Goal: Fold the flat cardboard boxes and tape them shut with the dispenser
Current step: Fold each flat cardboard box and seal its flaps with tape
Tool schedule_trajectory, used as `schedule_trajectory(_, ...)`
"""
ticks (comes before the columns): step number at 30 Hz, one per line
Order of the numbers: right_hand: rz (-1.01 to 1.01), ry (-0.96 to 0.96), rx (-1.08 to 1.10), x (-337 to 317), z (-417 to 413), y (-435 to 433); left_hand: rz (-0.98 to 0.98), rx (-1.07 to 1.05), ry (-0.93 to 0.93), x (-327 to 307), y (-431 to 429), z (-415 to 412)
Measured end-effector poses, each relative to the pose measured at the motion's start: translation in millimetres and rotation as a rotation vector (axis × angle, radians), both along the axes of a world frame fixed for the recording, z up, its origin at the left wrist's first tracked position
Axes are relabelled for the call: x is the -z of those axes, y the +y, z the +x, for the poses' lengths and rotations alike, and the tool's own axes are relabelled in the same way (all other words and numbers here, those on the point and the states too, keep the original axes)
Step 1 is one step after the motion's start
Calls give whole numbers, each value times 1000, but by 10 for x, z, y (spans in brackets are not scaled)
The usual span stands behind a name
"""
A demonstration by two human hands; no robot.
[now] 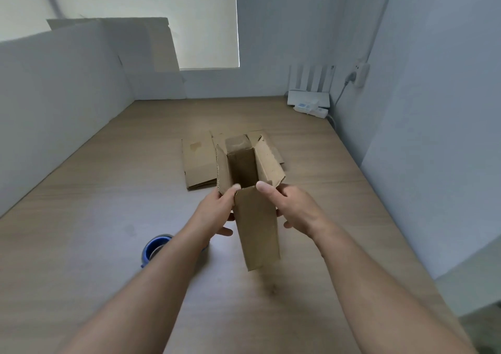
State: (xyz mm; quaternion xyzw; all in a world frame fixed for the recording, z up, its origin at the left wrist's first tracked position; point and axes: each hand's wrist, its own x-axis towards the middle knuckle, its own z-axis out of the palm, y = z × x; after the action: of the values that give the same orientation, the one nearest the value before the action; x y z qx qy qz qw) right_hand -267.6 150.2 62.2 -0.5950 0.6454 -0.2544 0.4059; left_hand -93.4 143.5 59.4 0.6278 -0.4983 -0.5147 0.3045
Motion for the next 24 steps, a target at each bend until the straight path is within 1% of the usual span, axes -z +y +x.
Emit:
schedule_trajectory(2,71,-57,45,-5,59,19,6,11,-49,60,-9,13)
schedule_trajectory(5,160,-158,154,39,120,109,10,99,-116,106,48,25)
schedule_trajectory(7,159,-133,202,89,124,183,29,130,-133,141,100,35)
schedule_trajectory(9,165,-115,221,120,105,247,36,112,-115,181,128,37)
schedule_trajectory(13,147,-17,232,115,38,363,62,126,-114,184,196,-4)
schedule_trajectory(17,129,116,204,89,-51,497,88,151,-117,125,486,-95)
schedule_trajectory(21,154,279,67,3,-145,717,105,120,-106,119,905,-215)
schedule_trajectory(24,150,343,-21,-59,-275,998,120,44,-102,98,1250,-345)
